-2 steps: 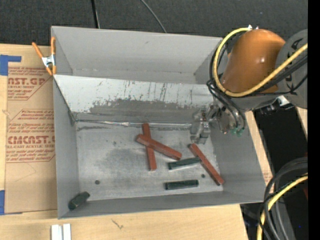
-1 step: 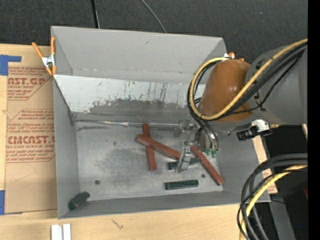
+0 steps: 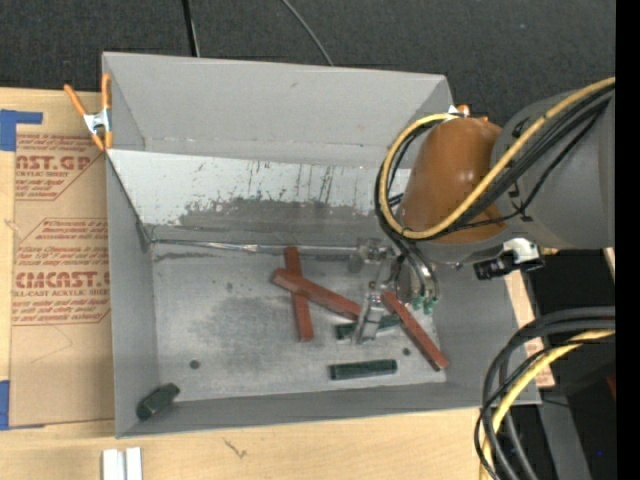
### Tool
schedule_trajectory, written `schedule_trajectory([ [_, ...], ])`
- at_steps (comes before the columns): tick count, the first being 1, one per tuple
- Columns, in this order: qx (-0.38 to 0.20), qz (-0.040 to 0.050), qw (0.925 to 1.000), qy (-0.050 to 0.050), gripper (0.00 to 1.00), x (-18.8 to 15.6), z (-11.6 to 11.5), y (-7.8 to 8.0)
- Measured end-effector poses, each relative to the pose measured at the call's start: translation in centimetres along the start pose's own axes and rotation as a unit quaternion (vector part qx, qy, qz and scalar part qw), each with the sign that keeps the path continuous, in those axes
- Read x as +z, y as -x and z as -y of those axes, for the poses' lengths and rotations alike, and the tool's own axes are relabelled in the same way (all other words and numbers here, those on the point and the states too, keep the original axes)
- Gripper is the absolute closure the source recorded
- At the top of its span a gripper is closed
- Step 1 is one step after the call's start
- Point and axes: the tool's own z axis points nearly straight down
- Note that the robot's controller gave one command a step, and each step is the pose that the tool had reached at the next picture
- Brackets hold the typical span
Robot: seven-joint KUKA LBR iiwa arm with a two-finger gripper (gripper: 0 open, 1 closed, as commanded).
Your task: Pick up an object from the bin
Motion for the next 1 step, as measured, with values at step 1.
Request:
schedule_trajectory([
  [1, 0.094, -0.0022, 0.9956, 0.0, 1.0, 7.04, 0.42, 0.24],
])
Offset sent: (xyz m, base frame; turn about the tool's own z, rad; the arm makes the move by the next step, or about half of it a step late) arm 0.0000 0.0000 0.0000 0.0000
